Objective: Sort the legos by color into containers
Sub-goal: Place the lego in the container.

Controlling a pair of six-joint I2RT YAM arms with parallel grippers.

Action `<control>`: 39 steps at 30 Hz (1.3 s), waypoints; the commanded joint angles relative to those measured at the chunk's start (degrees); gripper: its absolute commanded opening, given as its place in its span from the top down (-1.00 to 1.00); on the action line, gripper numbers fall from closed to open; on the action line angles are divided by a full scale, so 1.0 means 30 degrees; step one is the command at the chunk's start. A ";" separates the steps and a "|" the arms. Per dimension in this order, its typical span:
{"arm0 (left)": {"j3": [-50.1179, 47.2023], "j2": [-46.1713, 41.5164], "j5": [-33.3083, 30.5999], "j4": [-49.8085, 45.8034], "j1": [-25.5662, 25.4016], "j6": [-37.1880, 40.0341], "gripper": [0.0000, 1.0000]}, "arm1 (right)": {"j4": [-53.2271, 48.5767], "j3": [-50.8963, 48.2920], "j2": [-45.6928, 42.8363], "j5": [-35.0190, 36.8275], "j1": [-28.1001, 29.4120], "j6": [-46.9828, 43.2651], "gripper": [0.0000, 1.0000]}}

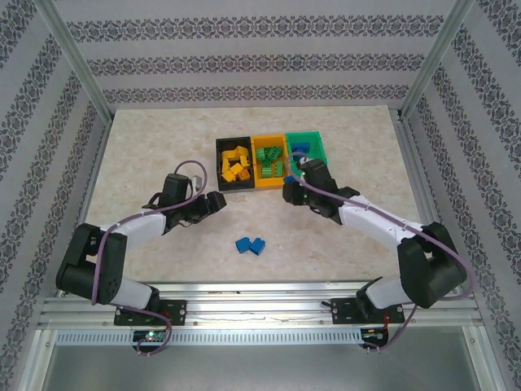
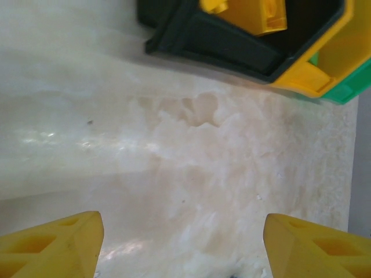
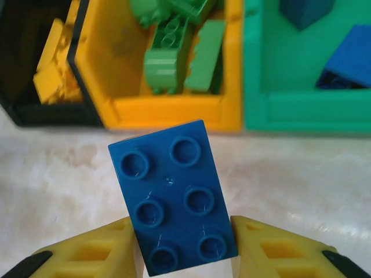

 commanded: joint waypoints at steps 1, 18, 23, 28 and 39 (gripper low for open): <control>0.0510 -0.0095 -0.0144 -0.0982 -0.0549 0.0786 -0.46 | 0.1973 0.0103 0.0660 -0.1749 -0.1301 0.1027 0.21; 0.0926 -0.3122 -0.3062 -0.5283 -0.4426 0.2370 -0.46 | 0.3444 0.6522 0.8610 -0.4501 -0.4345 0.1974 0.16; 0.0584 -0.3396 -0.2953 -0.4957 -0.4916 0.2500 -0.46 | 0.3637 0.7014 0.9200 -0.4220 -0.4697 0.2291 0.02; 0.0854 -0.3498 -0.3167 -0.5289 -0.5471 0.2886 -0.46 | 0.3678 0.6884 0.9091 -0.4046 -0.4986 0.2329 -0.03; 0.1417 -0.2167 -0.2738 -0.5277 -0.5602 0.3494 -0.49 | 0.3459 0.3523 0.4810 -0.3974 -0.5034 0.1575 -0.16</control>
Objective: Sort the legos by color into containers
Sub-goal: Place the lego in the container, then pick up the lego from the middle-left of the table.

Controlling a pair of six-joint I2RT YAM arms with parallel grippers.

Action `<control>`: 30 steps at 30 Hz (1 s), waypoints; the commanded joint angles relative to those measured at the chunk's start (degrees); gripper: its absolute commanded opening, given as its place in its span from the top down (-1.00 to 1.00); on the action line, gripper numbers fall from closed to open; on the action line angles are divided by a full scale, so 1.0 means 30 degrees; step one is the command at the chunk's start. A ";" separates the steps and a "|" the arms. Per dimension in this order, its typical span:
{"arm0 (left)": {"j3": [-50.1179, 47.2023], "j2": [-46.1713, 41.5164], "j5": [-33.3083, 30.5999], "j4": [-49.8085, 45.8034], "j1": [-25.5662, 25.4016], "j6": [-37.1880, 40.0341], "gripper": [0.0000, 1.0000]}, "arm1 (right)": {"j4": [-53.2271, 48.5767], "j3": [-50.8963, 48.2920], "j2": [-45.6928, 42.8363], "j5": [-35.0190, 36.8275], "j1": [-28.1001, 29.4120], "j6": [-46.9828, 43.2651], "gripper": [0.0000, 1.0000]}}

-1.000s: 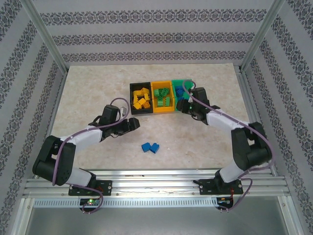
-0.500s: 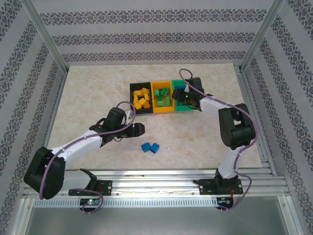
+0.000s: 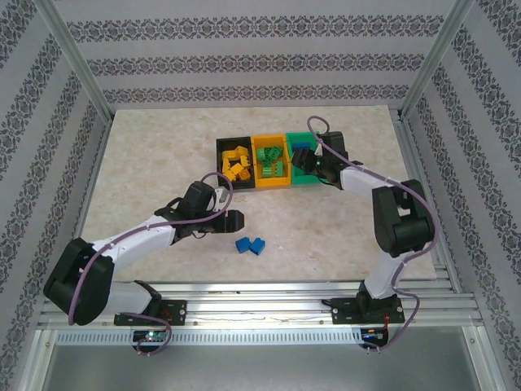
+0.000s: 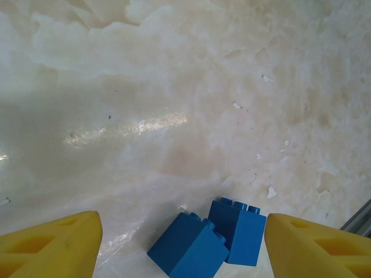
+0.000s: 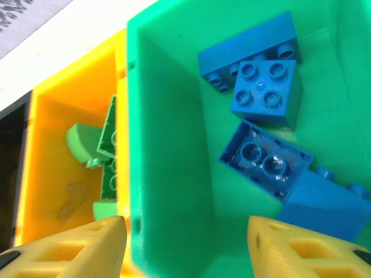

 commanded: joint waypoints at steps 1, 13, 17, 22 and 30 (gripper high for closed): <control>0.0433 0.0135 0.0166 -0.0501 -0.0275 0.0744 -0.50 | -0.0105 -0.1119 -0.2117 0.0244 -0.0200 -0.0673 -0.16; 0.0743 0.1419 0.0585 -0.1471 -0.1444 0.2530 -0.49 | -0.1425 -0.6125 -0.7451 0.0892 -0.0383 -0.0760 -0.19; 0.0986 0.2030 0.0027 -0.2802 -0.2133 0.3708 -0.49 | -0.1636 -0.7383 -0.8799 0.1103 -0.0366 -0.0734 -0.20; 0.1275 0.2296 -0.0973 -0.3795 -0.3265 0.3900 -0.49 | -0.1878 -0.8070 -0.9714 0.1099 -0.0368 -0.0615 -0.21; 0.1530 0.2939 -0.1744 -0.3680 -0.3897 0.3875 -0.48 | -0.2149 -0.8623 -1.0519 0.1164 -0.0208 -0.0733 -0.21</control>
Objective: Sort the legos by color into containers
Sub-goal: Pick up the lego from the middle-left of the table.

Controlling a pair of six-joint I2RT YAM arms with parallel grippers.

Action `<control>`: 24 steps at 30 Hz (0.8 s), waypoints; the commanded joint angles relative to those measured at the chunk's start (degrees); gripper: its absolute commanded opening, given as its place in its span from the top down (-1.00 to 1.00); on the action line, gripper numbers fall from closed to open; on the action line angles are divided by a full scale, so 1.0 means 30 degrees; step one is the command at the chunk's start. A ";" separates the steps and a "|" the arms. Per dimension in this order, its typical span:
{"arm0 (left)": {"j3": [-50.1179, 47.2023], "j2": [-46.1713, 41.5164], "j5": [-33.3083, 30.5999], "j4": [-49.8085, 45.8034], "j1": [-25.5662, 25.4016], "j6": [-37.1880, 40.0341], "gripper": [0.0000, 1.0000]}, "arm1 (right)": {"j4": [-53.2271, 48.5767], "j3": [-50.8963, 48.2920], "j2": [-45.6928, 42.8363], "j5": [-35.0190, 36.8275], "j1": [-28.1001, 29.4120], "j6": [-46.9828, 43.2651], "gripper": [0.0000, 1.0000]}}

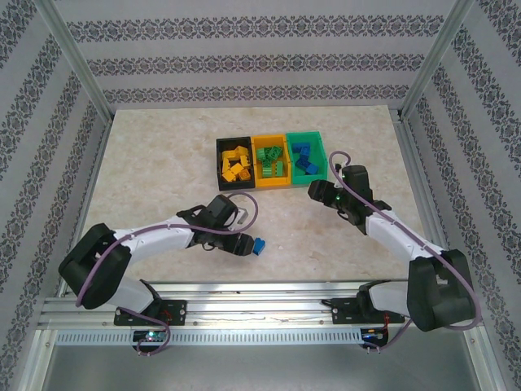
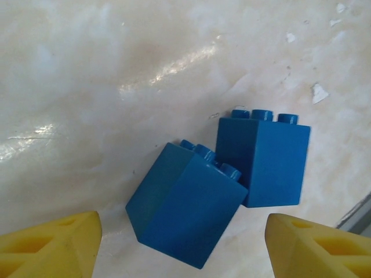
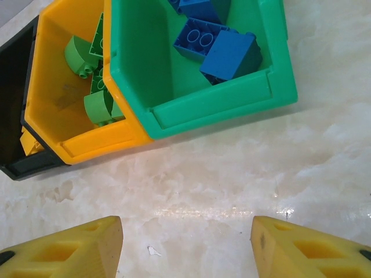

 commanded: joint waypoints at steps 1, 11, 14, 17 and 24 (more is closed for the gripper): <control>0.0884 0.0594 -0.0928 -0.1275 -0.0517 0.0821 -0.48 | -0.0336 -0.0490 -0.0629 0.0363 -0.0008 -0.0020 -0.21; 0.3352 0.2457 -0.2576 -0.4340 -0.0939 0.3707 -0.41 | -0.0495 -0.0964 -0.1466 0.0727 -0.0010 -0.0060 -0.23; 0.3720 0.2930 -0.2454 -0.4538 -0.1041 0.4155 -0.37 | -0.0524 -0.1110 -0.1641 0.0801 -0.0031 -0.0054 -0.23; 0.4000 0.3605 -0.2383 -0.4693 -0.1199 0.4371 -0.32 | -0.0510 -0.1213 -0.1714 0.0904 -0.0020 -0.0093 -0.23; 0.4568 0.4341 -0.2567 -0.4811 -0.1730 0.4570 -0.11 | -0.0443 -0.1243 -0.1541 0.0966 -0.0041 -0.0229 -0.23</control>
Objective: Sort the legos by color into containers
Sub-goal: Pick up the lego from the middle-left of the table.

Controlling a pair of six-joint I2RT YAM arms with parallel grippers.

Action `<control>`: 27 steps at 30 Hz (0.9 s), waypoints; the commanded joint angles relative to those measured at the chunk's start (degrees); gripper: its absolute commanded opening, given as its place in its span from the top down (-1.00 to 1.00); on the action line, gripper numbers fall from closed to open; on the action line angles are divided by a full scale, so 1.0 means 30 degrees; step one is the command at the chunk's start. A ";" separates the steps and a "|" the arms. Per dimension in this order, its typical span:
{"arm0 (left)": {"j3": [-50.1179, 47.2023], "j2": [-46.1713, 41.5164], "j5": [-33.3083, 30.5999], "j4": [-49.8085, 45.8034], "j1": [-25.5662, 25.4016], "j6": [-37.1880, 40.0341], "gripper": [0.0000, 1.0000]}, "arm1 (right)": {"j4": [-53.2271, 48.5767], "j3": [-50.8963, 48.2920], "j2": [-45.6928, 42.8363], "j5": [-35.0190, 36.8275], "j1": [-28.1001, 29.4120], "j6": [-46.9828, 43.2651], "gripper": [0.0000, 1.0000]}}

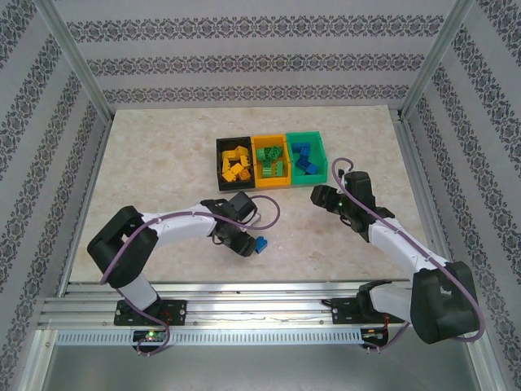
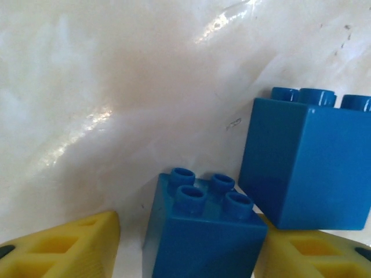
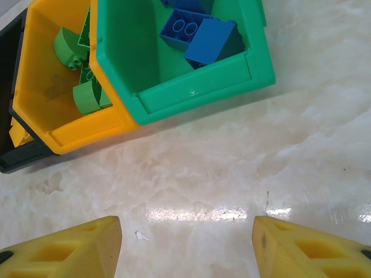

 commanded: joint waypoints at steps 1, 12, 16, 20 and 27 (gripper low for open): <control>0.0507 0.0384 -0.0114 -0.0823 -0.0462 0.0511 -0.03 | -0.0011 -0.0198 -0.0106 0.0443 -0.0037 -0.0164 -0.23; 0.0564 -0.1126 0.0713 0.0581 -0.0463 -0.0026 0.36 | 0.0361 -0.0521 0.0394 0.0486 -0.0077 -0.0474 -0.24; 0.1611 -0.1229 0.0739 0.0763 -0.0291 -0.0027 0.44 | 0.0405 -0.0617 0.0485 0.0511 -0.0114 -0.0719 -0.24; 0.3959 -0.0386 0.1182 0.1306 -0.0057 0.0028 0.46 | 0.0744 -0.0659 0.0854 -0.0065 -0.0156 -0.0687 -0.24; 1.1528 0.3756 0.1849 -0.0745 0.0584 0.0655 0.46 | 0.0784 -0.1387 0.0072 -0.0368 -0.0161 -0.0479 -0.24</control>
